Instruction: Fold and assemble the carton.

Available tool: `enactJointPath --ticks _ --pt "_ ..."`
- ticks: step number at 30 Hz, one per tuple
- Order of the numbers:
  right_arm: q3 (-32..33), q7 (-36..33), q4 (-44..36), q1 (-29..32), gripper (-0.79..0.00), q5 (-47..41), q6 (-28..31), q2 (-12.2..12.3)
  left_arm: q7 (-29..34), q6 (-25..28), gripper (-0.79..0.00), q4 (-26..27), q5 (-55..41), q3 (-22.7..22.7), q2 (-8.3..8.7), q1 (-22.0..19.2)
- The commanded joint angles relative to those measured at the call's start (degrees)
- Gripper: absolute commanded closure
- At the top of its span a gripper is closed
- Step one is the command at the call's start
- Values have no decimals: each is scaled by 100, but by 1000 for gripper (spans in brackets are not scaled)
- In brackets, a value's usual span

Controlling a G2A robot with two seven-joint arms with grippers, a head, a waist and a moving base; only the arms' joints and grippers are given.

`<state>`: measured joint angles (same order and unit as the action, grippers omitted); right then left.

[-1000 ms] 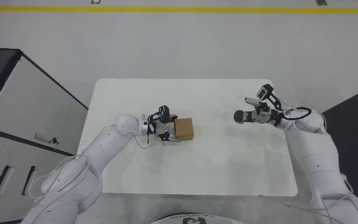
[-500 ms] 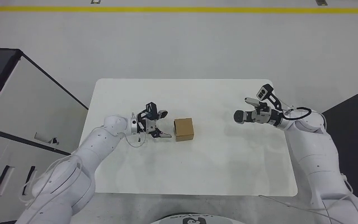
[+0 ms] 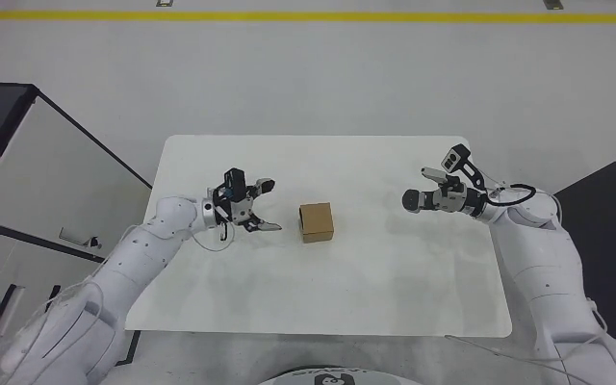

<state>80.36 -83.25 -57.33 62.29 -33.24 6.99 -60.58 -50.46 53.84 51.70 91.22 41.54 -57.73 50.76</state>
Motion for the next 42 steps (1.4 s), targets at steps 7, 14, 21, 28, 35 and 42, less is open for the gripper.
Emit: enactJointPath --ticks 7,14,21,28,35,42 --pt "0 0 0 0 -785 0 0 0 417 416 -785 1995 -316 1378 938 1214" --pt "0 0 0 0 -785 0 0 0 432 416 -785 2970 -357 2261 1382 2160" --pt "0 0 0 0 -785 0 0 0 417 416 -784 3074 -459 2332 1419 2262" --pt "0 0 0 0 -784 0 0 0 417 416 -784 3071 -456 2331 1418 2260" --pt "0 0 0 0 -785 0 0 0 417 416 -784 3071 -456 2331 1418 2260" --pt "0 0 0 0 -785 0 0 0 417 416 -784 3071 -456 2331 1418 2260"
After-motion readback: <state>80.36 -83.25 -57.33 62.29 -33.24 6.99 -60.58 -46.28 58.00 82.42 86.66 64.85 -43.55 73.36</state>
